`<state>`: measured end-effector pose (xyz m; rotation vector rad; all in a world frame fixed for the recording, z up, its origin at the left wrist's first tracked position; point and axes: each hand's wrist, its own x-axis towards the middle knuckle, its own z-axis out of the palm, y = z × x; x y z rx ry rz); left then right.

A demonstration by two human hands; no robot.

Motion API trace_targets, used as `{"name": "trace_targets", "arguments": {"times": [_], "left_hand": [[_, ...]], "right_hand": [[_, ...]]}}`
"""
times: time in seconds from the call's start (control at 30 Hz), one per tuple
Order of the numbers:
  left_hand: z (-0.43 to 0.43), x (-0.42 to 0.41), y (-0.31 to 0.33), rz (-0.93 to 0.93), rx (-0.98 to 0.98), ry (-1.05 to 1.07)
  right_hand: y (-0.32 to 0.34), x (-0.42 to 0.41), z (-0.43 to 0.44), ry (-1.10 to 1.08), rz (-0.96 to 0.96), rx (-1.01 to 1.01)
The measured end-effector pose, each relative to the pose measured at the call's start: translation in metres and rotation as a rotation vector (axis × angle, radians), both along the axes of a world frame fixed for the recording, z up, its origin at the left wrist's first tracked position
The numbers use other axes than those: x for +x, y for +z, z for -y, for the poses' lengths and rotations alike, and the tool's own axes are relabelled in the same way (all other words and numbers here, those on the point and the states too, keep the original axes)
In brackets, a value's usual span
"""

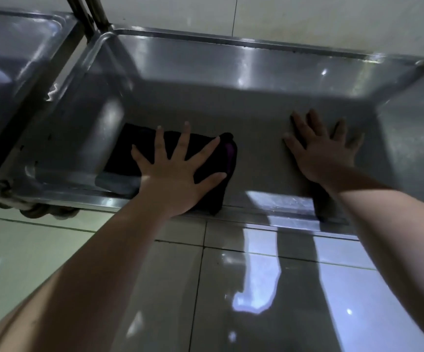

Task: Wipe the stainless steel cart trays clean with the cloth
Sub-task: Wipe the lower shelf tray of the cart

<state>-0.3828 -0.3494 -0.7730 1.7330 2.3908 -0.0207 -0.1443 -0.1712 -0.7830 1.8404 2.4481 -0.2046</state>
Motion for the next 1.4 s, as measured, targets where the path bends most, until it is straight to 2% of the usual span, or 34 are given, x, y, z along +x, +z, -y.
{"name": "trace_targets", "arguments": {"times": [0.17,0.5,0.63,0.9,1.23,1.4], "left_hand": [[-0.024,0.038,-0.006,-0.012,0.041,-0.048],[-0.174,0.044,0.002,0.064,0.014,-0.014],[-0.156,0.049,0.003,0.058,0.036,-0.023],[-0.036,0.080,-0.013,0.003,0.100,-0.021],[-0.163,0.047,-0.001,0.069,0.029,-0.011],[-0.153,0.051,-0.001,0.069,0.048,-0.021]], "right_hand": [[-0.007,-0.001,-0.001,-0.003,-0.021,0.066],[-0.007,-0.003,0.000,0.007,-0.055,0.113],[-0.006,-0.003,-0.004,-0.004,-0.061,0.101],[-0.008,-0.002,0.001,0.006,-0.054,0.105],[-0.009,-0.003,0.002,0.005,-0.064,0.118],[-0.008,-0.002,0.001,0.002,-0.087,0.106]]}}
